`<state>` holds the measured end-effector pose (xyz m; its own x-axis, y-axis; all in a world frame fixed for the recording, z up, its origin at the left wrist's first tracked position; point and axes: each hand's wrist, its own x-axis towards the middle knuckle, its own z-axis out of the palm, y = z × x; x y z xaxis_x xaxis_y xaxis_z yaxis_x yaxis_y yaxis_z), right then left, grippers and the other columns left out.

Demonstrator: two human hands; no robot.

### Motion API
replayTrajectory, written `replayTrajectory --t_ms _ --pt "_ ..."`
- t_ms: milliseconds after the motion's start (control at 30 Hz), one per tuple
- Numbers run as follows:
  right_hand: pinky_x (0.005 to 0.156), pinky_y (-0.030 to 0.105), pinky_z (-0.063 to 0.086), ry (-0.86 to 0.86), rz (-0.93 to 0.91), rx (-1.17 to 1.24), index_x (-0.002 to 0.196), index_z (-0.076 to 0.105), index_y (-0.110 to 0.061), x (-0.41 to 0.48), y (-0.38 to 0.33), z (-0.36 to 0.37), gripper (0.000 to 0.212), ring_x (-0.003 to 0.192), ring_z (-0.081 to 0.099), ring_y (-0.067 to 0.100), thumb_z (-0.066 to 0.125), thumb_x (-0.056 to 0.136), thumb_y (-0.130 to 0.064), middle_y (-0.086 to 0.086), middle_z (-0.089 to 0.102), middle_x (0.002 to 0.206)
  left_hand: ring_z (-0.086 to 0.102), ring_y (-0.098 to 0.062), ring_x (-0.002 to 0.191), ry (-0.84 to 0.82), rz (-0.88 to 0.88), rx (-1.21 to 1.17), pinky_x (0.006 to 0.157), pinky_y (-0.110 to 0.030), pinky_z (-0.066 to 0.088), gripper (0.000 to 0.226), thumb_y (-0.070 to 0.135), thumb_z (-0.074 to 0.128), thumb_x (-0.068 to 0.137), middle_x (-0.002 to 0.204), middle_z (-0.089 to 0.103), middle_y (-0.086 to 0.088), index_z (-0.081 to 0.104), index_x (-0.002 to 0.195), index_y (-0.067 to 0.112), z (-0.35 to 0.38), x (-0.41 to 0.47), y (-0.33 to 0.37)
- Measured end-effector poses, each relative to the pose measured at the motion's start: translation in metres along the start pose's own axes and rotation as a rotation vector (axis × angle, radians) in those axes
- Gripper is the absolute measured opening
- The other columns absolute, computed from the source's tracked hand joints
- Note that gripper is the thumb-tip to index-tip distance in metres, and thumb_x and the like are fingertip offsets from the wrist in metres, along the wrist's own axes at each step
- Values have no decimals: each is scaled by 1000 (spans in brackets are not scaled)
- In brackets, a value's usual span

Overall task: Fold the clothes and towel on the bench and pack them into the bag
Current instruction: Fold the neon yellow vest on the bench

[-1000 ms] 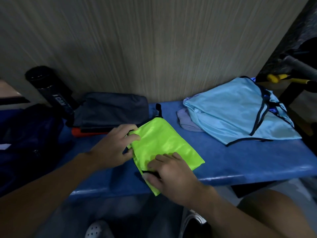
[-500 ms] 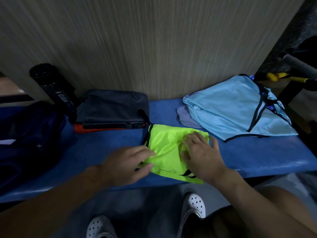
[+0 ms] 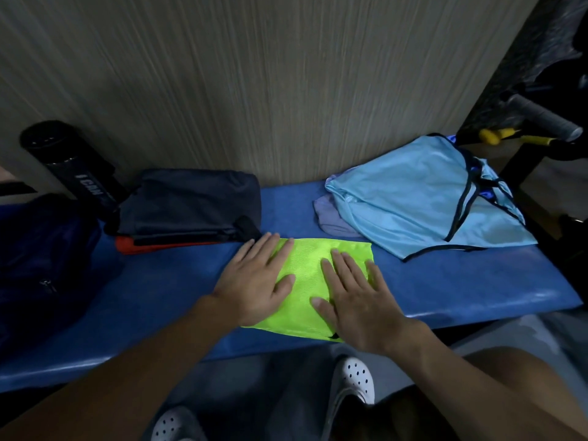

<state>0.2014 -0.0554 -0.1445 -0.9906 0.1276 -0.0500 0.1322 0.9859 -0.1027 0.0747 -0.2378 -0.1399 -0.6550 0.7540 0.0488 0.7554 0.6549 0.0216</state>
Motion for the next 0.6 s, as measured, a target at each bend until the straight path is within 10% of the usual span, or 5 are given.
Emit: replayTrajectory --t_ms 233,400,600 --pt "106 55 34 192 130 129 136 49 -22 10 10 -15 62 137 39 31 29 90 -60 11 45 145 46 -27 128 51 -13 59 103 -43 36 82 63 32 85 140 52 -9 29 155 20 -8 5 -2" --pt "109 44 21 146 269 265 152 13 -29 22 21 -23 84 136 28 21 57 87 -58 -2 38 147 47 -18 115 -52 -12 27 106 -36 22 100 80 29 74 118 57 4 10 157 26 -27 14 -12" --pt "108 40 20 210 278 599 153 15 -33 32 20 -22 98 131 34 19 78 78 -32 -4 47 136 54 -11 107 -38 -3 -139 119 -28 1 91 77 45 71 103 54 9 23 150 36 -33 9 -18"
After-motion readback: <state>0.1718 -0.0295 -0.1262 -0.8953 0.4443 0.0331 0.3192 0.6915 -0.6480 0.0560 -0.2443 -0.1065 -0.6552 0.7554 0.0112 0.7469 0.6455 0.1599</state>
